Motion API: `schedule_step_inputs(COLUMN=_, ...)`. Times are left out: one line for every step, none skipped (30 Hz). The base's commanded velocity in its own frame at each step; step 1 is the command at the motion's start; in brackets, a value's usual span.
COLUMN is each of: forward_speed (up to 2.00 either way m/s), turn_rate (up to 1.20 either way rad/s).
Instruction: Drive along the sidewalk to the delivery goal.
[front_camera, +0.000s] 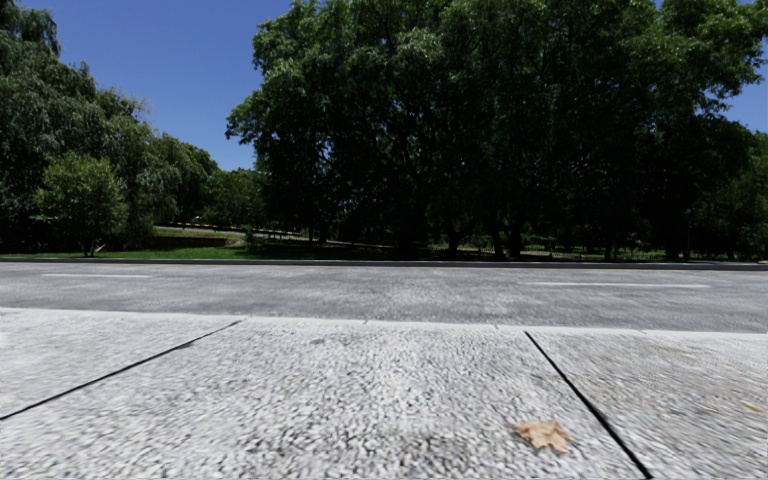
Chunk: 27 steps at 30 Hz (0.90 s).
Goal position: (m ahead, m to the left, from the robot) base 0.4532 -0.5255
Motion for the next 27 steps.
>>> schedule_step_inputs(forward_speed=0.91, turn_rate=-0.06)
schedule_step_inputs(forward_speed=0.88, turn_rate=-0.15)
schedule_step_inputs(forward_speed=0.86, turn_rate=-0.19)
schedule_step_inputs(forward_speed=0.86, turn_rate=-0.19)
schedule_step_inputs(forward_speed=0.82, turn_rate=-0.21)
schedule_step_inputs(forward_speed=0.78, turn_rate=-0.21)
schedule_step_inputs(forward_speed=0.71, turn_rate=-0.1)
schedule_step_inputs(forward_speed=0.71, turn_rate=-0.1)
schedule_step_inputs(forward_speed=0.57, turn_rate=0.0)
schedule_step_inputs(forward_speed=0.46, turn_rate=0.0)
schedule_step_inputs(forward_speed=0.46, turn_rate=0.0)
schedule_step_inputs(forward_speed=0.0, turn_rate=0.0)
schedule_step_inputs(forward_speed=0.0, turn_rate=0.0)
schedule_step_inputs(forward_speed=0.0, turn_rate=0.0)
schedule_step_inputs(forward_speed=0.0, turn_rate=0.0)
schedule_step_inputs(forward_speed=0.0, turn_rate=0.0)
schedule_step_inputs(forward_speed=0.0, turn_rate=0.0)
schedule_step_inputs(forward_speed=0.0, turn_rate=0.0)
schedule_step_inputs(forward_speed=0.0, turn_rate=0.0)
schedule_step_inputs(forward_speed=0.0, turn_rate=0.0)
schedule_step_inputs(forward_speed=0.0, turn_rate=0.0)
schedule_step_inputs(forward_speed=0.0, turn_rate=0.0)
schedule_step_inputs(forward_speed=0.0, turn_rate=0.0)
schedule_step_inputs(forward_speed=0.0, turn_rate=0.0)
schedule_step_inputs(forward_speed=0.0, turn_rate=0.0)
schedule_step_inputs(forward_speed=0.0, turn_rate=0.0)
schedule_step_inputs(forward_speed=0.0, turn_rate=0.0)
